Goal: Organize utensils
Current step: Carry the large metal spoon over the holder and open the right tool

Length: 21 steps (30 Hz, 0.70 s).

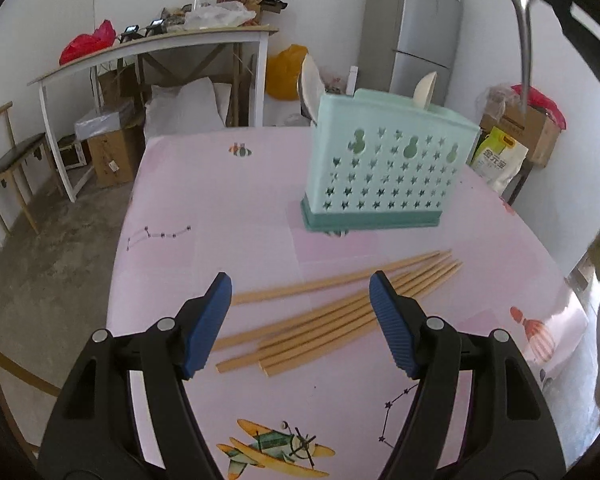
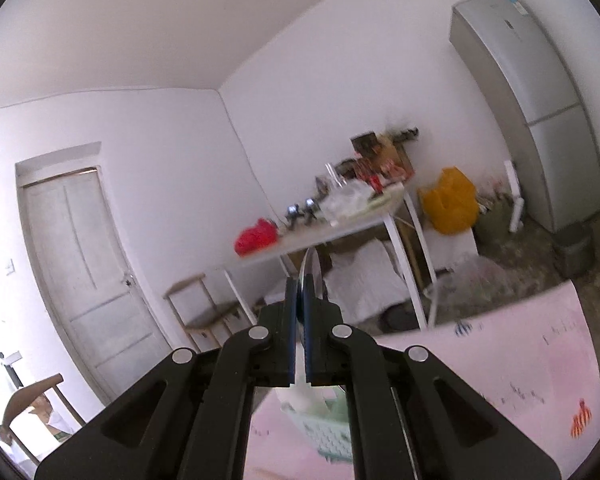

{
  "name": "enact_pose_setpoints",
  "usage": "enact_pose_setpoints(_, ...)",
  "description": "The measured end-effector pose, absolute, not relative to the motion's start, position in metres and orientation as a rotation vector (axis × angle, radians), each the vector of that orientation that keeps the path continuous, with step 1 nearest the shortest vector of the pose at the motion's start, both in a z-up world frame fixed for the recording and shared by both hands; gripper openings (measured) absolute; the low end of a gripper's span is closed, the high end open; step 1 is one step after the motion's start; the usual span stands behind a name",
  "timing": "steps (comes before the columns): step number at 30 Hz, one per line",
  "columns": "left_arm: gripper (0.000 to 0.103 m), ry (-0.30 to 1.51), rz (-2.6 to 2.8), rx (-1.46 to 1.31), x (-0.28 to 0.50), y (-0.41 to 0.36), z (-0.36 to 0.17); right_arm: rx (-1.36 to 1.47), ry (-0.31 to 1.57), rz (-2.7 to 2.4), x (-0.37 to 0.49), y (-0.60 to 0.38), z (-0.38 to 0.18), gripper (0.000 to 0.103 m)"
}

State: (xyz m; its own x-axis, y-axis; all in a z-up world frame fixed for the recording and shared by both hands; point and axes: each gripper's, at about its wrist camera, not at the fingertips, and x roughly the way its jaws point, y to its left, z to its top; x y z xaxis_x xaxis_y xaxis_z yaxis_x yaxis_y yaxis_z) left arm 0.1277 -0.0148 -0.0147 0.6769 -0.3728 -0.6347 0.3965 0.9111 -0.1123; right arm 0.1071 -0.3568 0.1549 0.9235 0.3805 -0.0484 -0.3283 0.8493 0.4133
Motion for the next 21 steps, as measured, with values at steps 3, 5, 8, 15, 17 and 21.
enact_pose_setpoints(3, 0.068, 0.719, -0.428, 0.006, 0.132, -0.007, -0.022, 0.417, 0.117, 0.395, 0.126, -0.352, 0.156, 0.003)
enact_pose_setpoints(5, 0.068, 0.726, -0.427, -0.008, 0.134, -0.003, -0.027, 0.431, 0.116, 0.407, 0.139, -0.351, 0.151, 0.003)
enact_pose_setpoints(8, 0.068, 0.72, -0.423, -0.016, 0.133, 0.001, -0.027, 0.442, 0.124, 0.397, 0.158, -0.351, 0.132, 0.003)
enact_pose_setpoints(15, 0.068, 0.724, -0.429, -0.021, 0.137, 0.005, -0.032, 0.574, 0.24, 0.381, 0.19, -0.366, 0.06, 0.003)
enact_pose_setpoints(17, 0.068, 0.72, -0.426, -0.015, 0.138, 0.006, -0.033, 0.582, 0.274, 0.374, 0.189, -0.365, 0.046, 0.004)
enact_pose_setpoints(21, 0.068, 0.726, -0.42, -0.015, 0.141, 0.006, -0.034, 0.566, 0.343, 0.318, 0.175, -0.366, 0.026, 0.019)
